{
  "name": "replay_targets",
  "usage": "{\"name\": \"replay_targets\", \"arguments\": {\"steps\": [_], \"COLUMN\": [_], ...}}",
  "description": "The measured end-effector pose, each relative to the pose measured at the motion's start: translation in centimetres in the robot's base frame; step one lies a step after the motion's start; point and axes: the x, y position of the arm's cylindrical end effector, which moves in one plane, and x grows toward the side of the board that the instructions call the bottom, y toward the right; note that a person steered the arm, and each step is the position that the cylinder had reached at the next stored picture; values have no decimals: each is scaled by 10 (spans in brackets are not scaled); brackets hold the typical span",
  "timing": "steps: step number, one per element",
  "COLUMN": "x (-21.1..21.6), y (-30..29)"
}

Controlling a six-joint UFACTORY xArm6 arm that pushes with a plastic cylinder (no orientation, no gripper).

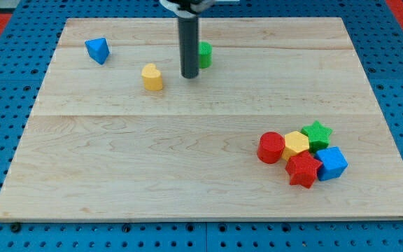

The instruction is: Move the yellow heart towards the bottom center

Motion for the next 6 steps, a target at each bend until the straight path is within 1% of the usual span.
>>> {"name": "replay_targets", "arguments": {"steps": [1, 2, 3, 4, 5, 6], "x": [-3, 10, 42, 41, 57, 95], "y": [-67, -66, -77, -78, -76, -72]}}
